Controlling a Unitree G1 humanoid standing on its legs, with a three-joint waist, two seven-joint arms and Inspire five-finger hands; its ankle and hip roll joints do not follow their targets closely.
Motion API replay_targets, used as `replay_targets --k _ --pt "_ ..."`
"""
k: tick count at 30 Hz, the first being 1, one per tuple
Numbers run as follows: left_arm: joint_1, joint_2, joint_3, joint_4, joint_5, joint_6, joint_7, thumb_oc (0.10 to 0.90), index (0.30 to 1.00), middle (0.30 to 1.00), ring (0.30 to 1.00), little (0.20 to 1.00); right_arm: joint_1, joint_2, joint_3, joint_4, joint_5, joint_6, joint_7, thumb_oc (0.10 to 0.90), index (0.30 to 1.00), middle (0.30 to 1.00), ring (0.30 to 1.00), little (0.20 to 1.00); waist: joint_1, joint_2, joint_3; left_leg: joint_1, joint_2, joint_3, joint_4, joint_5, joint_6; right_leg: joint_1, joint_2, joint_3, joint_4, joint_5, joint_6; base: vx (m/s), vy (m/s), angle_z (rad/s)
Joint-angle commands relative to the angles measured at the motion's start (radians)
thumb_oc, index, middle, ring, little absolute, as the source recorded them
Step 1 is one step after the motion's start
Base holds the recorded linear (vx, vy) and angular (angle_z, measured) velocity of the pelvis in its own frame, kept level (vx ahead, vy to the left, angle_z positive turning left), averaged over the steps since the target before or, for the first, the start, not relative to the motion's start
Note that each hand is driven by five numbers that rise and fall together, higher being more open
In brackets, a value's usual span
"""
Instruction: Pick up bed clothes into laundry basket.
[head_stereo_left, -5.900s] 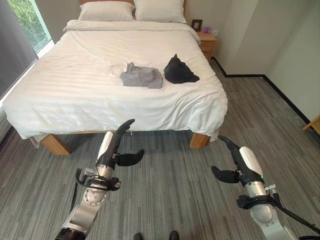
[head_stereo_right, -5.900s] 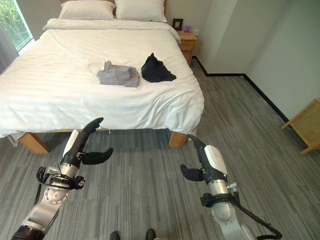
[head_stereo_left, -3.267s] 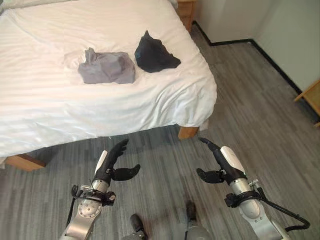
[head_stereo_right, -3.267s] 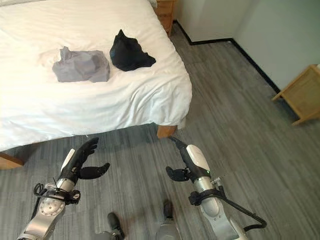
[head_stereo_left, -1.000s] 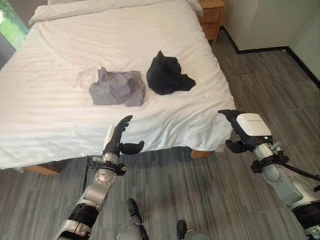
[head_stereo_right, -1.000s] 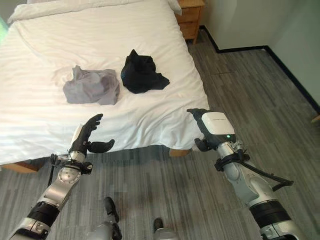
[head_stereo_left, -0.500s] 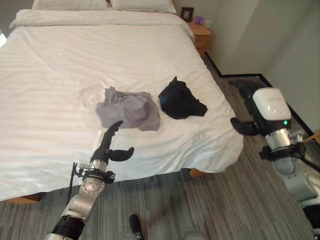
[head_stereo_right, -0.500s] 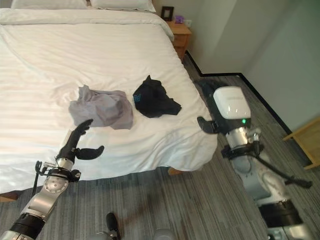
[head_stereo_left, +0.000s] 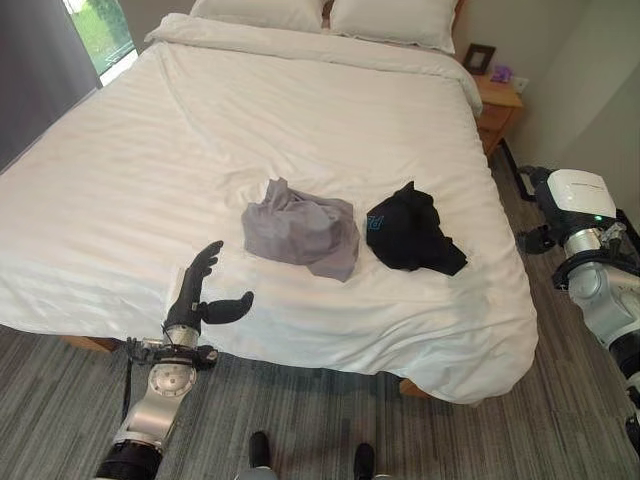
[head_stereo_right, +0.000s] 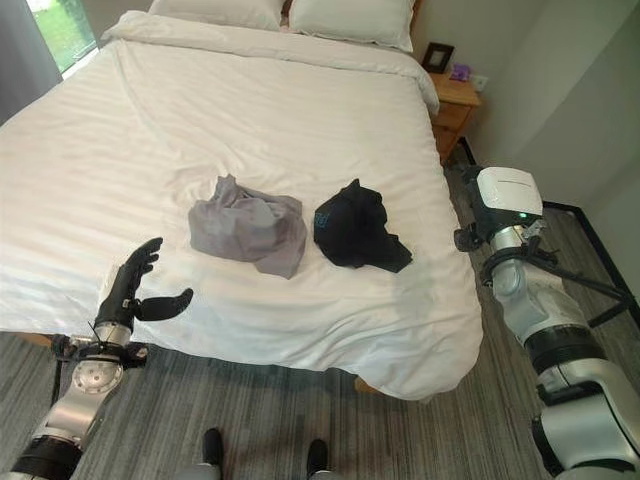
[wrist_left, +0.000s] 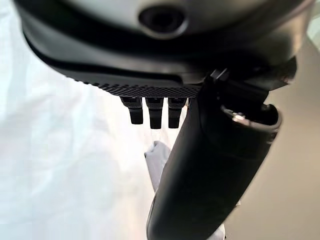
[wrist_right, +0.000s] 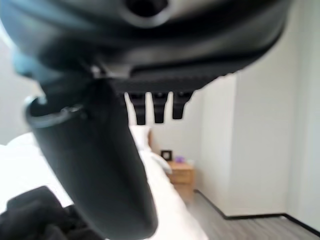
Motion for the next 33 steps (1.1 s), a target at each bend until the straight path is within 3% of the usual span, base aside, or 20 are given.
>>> replay_targets --k 1,4,11,19,21,27,29,30,32,33 --pt "-0.077 0.077 0.02 -0.084 -0.003 -0.101 -0.012 0.8 0.9 0.9 0.9 0.9 -0.24 -0.087 0.085 -0.009 -0.007 -0.038 -0.014 0.8 0.9 0.9 0.9 0.9 0.04 -0.05 -0.041 0.091 0.011 0.022 0.007 -0.192 -0.051 -0.049 -0.088 -0.008 0.006 -0.085 0.074 0.2 -0.173 0.21" --pt "-0.064 0.08 0.027 -0.04 -0.011 -0.099 -0.014 0.8 0.9 0.9 0.9 0.9 -0.289 -0.069 0.156 0.015 -0.04 -0.047 0.007 0.8 0.9 0.9 0.9 0.9 0.075 -0.04 -0.027 0.07 0.021 -0.003 0.007 -0.18 -0.067 -0.039 -0.082 -0.039 0.006 -0.099 0.065 0.09 -0.116 0.18" --pt "-0.053 0.09 -0.004 0.01 -0.026 -0.095 -0.054 0.8 0.9 0.9 0.9 0.9 -0.272 0.034 0.222 0.049 -0.058 -0.054 0.031 0.8 0.9 0.9 0.9 0.9 0.1 -0.015 -0.03 0.026 0.034 -0.036 0.007 -0.155 -0.085 -0.036 -0.072 -0.078 0.006 -0.115 0.057 0.09 -0.088 0.25" --pt "-0.087 0.125 -0.039 0.047 -0.038 -0.093 -0.075 0.8 0.9 0.9 0.9 0.9 -0.251 0.127 0.195 0.177 0.051 -0.06 0.045 0.8 0.9 0.9 0.9 0.9 0.117 0.022 0.005 -0.058 0.032 -0.078 0.007 -0.129 -0.099 -0.085 -0.077 -0.108 0.006 -0.111 0.054 -0.01 -0.057 0.28" --pt "-0.114 0.128 -0.052 0.057 -0.059 -0.102 -0.082 0.8 0.9 0.9 0.9 0.9 -0.268 0.151 0.186 0.244 0.085 -0.063 0.036 0.8 0.9 0.9 0.9 0.9 0.128 0.049 0.036 -0.118 0.031 -0.087 0.007 -0.107 -0.113 -0.143 -0.08 -0.112 0.006 -0.102 0.054 -0.08 -0.041 0.2" --pt "-0.1 0.108 -0.079 0.131 -0.066 -0.103 -0.101 0.8 0.9 0.9 0.9 0.9 -0.273 0.084 0.208 0.297 0.055 -0.069 0.05 0.8 0.9 0.9 0.9 0.9 0.146 0.091 0.062 -0.199 0.048 -0.099 0.007 -0.079 -0.141 -0.192 -0.087 -0.155 0.006 -0.11 0.057 -0.02 -0.012 0.17" --pt "-0.071 0.086 -0.085 0.167 -0.048 -0.093 -0.102 0.8 0.9 0.9 0.9 0.9 -0.23 0.05 0.184 0.262 0.047 -0.074 0.046 0.8 0.9 0.9 0.9 0.9 0.153 0.101 0.064 -0.201 0.049 -0.103 0.007 -0.079 -0.139 -0.183 -0.088 -0.166 0.006 -0.113 0.06 0.05 0.085 0.33" --pt "-0.038 0.049 -0.091 0.186 -0.04 -0.076 -0.109 0.8 0.9 0.9 0.9 0.9 -0.171 -0.01 0.149 0.174 0.029 -0.076 0.034 0.8 0.9 0.9 0.9 0.9 0.158 0.112 0.065 -0.185 0.044 -0.117 0.007 -0.083 -0.132 -0.158 -0.09 -0.18 0.006 -0.118 0.064 0.05 0.111 0.41" --pt "-0.028 0.042 -0.095 0.188 -0.025 -0.067 -0.111 0.8 0.9 0.9 0.9 0.9 -0.12 -0.051 0.118 0.103 0.019 -0.077 0.04 0.8 0.9 0.9 0.9 0.9 0.159 0.113 0.064 -0.174 0.042 -0.128 0.007 -0.087 -0.129 -0.141 -0.092 -0.189 0.006 -0.12 0.067 0.04 0.079 0.45" --pt "-0.03 0.049 -0.103 0.173 0.016 -0.049 -0.127 0.8 0.9 0.9 0.9 0.9 -0.016 -0.114 0.042 0.004 0.026 -0.077 0.048 0.4 0.3 0.3 0.3 0.3 0.16 0.106 0.06 -0.155 0.036 -0.159 0.007 -0.099 -0.12 -0.108 -0.094 -0.208 0.006 -0.122 0.072 0.03 0.048 0.33"
